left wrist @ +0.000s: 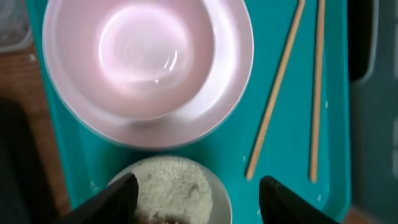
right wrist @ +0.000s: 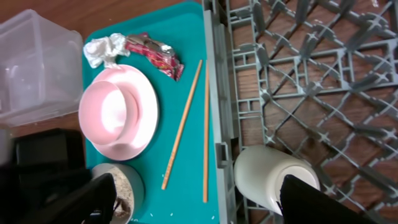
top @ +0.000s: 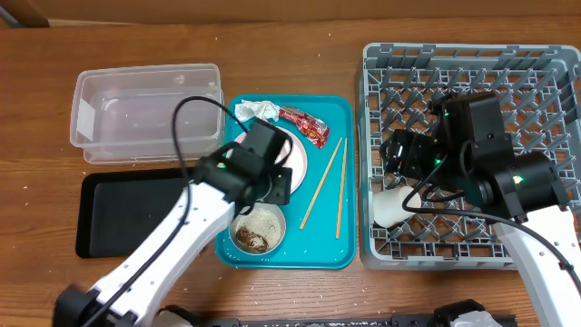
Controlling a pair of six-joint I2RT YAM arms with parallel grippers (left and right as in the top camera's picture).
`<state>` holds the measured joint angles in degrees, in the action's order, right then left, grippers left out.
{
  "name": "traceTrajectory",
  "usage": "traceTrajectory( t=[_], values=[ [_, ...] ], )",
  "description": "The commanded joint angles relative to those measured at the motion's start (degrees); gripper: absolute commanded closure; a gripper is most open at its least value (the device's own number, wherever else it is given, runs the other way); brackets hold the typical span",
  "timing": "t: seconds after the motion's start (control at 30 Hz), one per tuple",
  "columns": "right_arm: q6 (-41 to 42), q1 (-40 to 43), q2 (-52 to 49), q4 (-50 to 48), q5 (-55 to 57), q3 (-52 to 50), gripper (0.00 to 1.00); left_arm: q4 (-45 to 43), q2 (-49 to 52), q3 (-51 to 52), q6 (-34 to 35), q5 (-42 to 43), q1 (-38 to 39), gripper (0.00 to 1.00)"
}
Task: Sort waste into correct bins and load items into the dishwasher
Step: 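Place the white cup upside down in the rack with the right gripper, then grasp the small bowl of rice scraps with the left gripper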
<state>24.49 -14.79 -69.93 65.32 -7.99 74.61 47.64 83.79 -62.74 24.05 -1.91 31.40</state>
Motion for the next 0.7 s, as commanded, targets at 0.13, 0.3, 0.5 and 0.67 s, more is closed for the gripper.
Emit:
traceTrajectory(
  t=[0.13,0.3,0.5,0.67],
  values=[
    [-0.94,-0.37,0.15,-0.24,-2.82,1.16,0.14,-5.42,8.09,0.35,0.61,-2.12,0.92,0.43],
    [-0.92,-0.37,0.11,0.70,-2.80,1.16,0.14,4.52,5.75,-1.92,4.87,1.60,2.23,0.49],
    [-0.92,-0.37,0.00,0.44,-2.73,1.14,0.13,12.33,3.21,-1.18,11.19,3.08,8.07,0.47],
    [-0.90,-0.37,0.00,-0.22,-2.62,1.09,0.13,5.07,5.55,3.93,13.97,-1.97,15.28,0.45]
  ],
)
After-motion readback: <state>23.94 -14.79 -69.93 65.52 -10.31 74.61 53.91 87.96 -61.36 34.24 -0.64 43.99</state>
